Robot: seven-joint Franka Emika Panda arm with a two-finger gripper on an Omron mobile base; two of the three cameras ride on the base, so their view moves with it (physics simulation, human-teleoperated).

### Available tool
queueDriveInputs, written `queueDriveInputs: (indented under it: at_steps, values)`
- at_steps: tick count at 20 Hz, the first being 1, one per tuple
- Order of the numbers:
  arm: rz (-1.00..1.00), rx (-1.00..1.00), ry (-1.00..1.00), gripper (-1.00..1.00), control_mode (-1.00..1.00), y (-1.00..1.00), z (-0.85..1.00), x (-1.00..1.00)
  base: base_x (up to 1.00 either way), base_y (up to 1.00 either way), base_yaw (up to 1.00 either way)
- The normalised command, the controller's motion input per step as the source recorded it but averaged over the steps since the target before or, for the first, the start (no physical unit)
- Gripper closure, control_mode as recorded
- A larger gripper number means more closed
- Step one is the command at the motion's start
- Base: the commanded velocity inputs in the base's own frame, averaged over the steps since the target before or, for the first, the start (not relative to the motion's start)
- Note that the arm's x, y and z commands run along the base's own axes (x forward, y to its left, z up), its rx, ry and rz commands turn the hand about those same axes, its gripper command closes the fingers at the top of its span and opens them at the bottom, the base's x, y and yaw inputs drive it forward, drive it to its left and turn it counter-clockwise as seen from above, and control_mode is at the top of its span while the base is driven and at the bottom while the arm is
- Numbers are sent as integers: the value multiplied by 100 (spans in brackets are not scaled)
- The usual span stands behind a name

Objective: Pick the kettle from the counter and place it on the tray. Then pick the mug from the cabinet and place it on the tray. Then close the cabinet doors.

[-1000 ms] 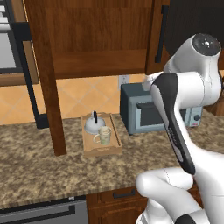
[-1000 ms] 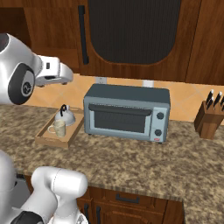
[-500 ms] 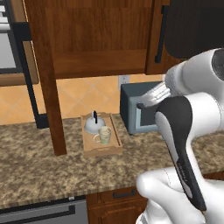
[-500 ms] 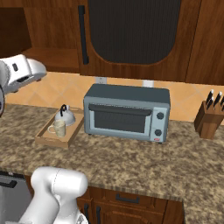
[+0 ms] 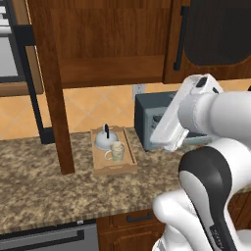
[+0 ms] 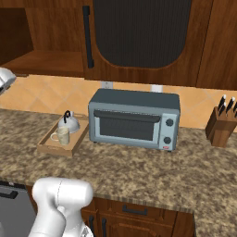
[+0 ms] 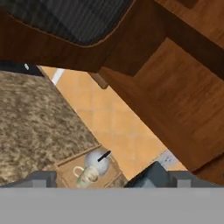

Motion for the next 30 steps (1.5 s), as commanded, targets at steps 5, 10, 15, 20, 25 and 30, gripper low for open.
queueDriveInputs:
  at_steps: [5, 10, 15, 20, 25, 30]
  values:
    - [40, -19, -25, -100, -100, 78, 0, -47, 0, 0, 0]
    - [28, -17, -26, -100, -100, 65, 6, -48, 0, 0, 0]
    - [17, -13, -2, -100, -100, 46, 19, -58, 0, 0, 0]
    - [15, -12, -5, -100, -100, 43, 10, -56, 0, 0, 0]
    - [19, -15, -25, -100, -100, 53, 12, -32, 0, 0, 0]
    - [22, -9, -24, -100, -100, 52, 15, -27, 0, 0, 0]
